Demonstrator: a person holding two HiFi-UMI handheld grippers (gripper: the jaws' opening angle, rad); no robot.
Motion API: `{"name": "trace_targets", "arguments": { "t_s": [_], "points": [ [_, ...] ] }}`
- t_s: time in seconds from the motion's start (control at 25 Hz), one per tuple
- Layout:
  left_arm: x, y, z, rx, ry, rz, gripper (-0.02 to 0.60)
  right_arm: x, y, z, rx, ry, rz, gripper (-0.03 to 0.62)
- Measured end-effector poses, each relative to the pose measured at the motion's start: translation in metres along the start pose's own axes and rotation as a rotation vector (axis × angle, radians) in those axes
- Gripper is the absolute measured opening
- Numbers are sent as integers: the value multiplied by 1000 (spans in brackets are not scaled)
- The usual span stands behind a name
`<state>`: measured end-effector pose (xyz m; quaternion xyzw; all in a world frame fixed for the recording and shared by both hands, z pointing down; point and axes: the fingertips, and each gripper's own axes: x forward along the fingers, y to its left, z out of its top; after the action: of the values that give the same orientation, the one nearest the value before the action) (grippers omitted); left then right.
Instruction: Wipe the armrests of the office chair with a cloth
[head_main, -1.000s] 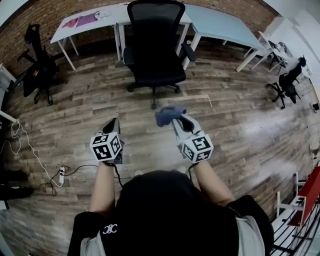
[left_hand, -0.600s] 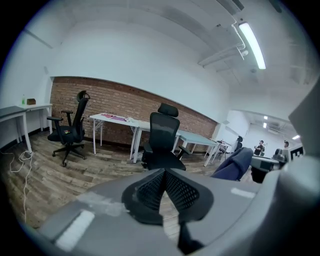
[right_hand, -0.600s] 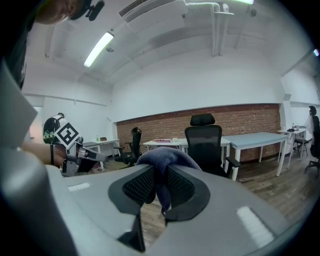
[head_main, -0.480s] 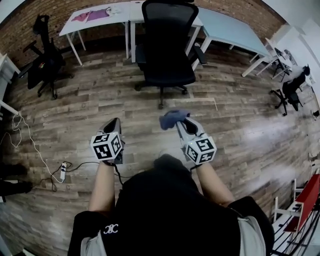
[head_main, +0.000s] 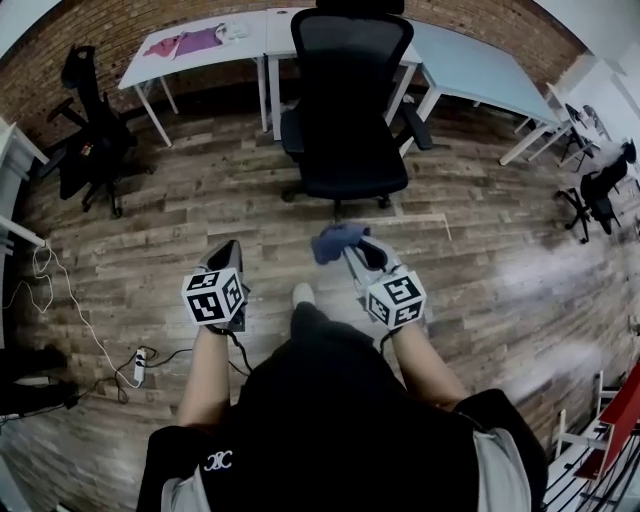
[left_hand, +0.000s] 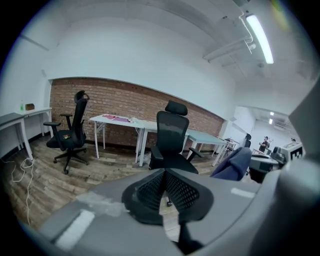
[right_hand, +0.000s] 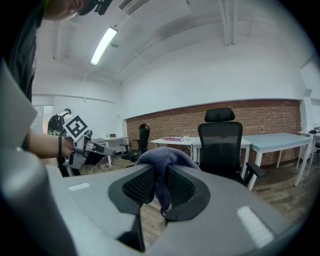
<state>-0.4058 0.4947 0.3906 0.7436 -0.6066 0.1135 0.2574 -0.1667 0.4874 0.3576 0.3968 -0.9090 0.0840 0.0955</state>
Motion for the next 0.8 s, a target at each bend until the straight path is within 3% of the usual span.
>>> {"name": "trace_targets", "arguments": {
  "t_s": [0.2, 0.52, 0.8],
  "points": [
    [54, 20, 59, 8, -22, 18, 6, 62, -42, 23, -12, 18, 28, 77],
    [138, 41, 116, 21, -7, 43, 6, 149, -116, 49, 1, 39, 48, 78],
    [181, 56, 128, 20, 32, 25, 6, 209, -141, 41, -4, 118, 92, 78]
  ]
}}
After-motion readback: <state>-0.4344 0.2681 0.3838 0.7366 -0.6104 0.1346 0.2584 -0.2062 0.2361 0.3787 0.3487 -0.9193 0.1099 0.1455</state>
